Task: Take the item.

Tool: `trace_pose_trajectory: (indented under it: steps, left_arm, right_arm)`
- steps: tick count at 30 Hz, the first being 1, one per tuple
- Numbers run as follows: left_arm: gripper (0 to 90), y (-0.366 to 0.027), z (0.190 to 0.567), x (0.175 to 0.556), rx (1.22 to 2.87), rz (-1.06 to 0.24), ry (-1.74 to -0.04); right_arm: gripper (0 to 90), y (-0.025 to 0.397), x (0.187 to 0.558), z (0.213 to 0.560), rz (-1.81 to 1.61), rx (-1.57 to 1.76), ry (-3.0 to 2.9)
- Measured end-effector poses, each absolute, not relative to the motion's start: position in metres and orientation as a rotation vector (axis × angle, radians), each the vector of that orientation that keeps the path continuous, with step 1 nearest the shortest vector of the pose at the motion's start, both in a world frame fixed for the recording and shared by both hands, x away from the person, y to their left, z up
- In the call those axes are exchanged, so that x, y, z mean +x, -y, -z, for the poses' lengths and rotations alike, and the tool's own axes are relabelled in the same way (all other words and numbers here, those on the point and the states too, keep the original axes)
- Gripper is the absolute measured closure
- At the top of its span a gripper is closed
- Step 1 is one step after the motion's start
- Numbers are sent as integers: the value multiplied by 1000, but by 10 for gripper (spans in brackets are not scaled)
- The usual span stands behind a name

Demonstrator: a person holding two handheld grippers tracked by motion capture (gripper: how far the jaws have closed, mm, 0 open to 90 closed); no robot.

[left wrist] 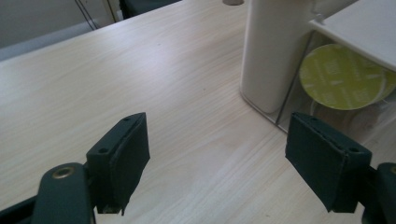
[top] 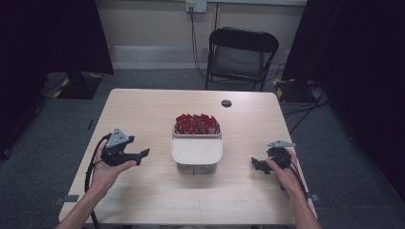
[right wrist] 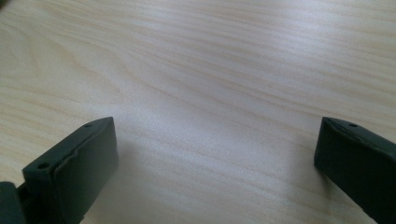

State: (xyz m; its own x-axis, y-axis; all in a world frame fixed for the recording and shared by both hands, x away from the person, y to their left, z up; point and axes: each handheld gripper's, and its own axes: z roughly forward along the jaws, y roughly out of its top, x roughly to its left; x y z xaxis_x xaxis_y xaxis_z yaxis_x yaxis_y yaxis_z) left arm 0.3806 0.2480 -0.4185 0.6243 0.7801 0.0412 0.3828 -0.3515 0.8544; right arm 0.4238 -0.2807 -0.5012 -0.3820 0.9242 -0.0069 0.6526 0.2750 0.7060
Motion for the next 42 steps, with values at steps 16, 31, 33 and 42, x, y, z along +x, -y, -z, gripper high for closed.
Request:
trace_pose_trajectory:
  steps: [16,31,33,42]
  left_arm:
    - [232,-223,401,386,1923,-533,-836]
    - [277,-211,380,403,1852,-474,-776]
    - [280,-208,379,405,1850,-469,-776]
    - [314,-193,370,415,1860,-450,-758]
  right_arm:
    - [0,281,424,501,-876,1422,-2132]
    - [0,281,424,501,-876,1421,-2133]
    - [0,281,424,501,-876,1421,-2133]
    - [0,281,424,501,-876,1420,-2133]
